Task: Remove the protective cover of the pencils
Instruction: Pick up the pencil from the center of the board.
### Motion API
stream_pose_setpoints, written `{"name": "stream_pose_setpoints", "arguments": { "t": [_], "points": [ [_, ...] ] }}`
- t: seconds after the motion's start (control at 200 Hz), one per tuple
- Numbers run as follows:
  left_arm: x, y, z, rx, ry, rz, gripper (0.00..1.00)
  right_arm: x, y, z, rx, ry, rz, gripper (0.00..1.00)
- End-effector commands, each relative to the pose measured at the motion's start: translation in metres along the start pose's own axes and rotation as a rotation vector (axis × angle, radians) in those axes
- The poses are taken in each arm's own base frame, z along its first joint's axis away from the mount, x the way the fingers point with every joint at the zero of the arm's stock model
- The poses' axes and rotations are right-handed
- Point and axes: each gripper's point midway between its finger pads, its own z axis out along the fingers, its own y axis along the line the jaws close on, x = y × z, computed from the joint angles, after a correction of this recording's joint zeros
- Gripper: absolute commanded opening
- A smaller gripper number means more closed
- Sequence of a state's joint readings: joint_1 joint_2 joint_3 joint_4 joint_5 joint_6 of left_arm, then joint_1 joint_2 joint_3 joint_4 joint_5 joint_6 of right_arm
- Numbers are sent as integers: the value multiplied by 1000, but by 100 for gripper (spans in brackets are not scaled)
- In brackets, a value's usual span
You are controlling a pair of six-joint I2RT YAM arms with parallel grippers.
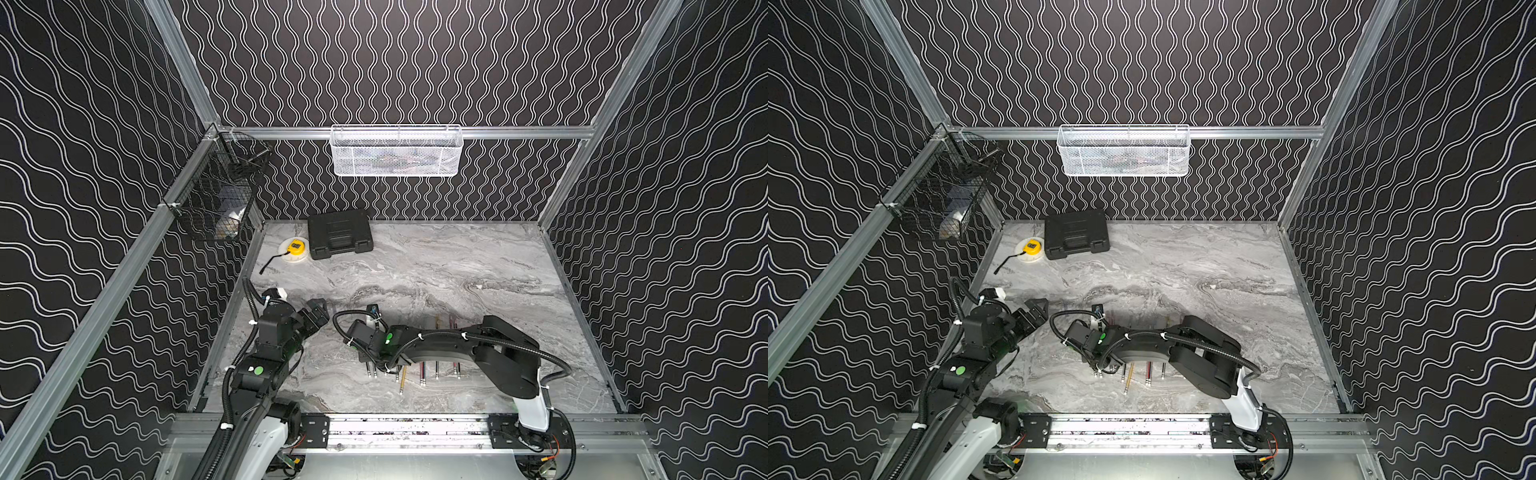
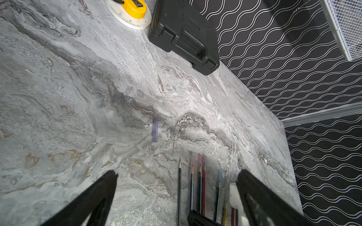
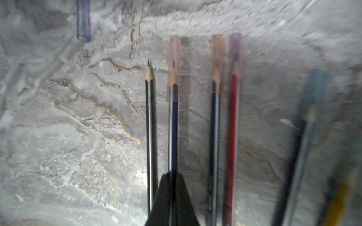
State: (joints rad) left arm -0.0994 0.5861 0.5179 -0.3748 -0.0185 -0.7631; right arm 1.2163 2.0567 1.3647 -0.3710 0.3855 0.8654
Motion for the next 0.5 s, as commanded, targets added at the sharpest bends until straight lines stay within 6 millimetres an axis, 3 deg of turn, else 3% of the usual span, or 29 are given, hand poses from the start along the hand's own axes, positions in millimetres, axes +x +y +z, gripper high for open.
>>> {"name": "stream_pose_setpoints", "arguments": {
  "t": [0.0, 0.49],
  "points": [
    [-6, 5, -2, -37, -24, 4, 99, 3, 6, 5, -7, 16, -10, 0],
    [-5, 1, -3, -10, -20, 3, 99, 8, 22, 4, -51, 34, -24, 0]
  ]
}}
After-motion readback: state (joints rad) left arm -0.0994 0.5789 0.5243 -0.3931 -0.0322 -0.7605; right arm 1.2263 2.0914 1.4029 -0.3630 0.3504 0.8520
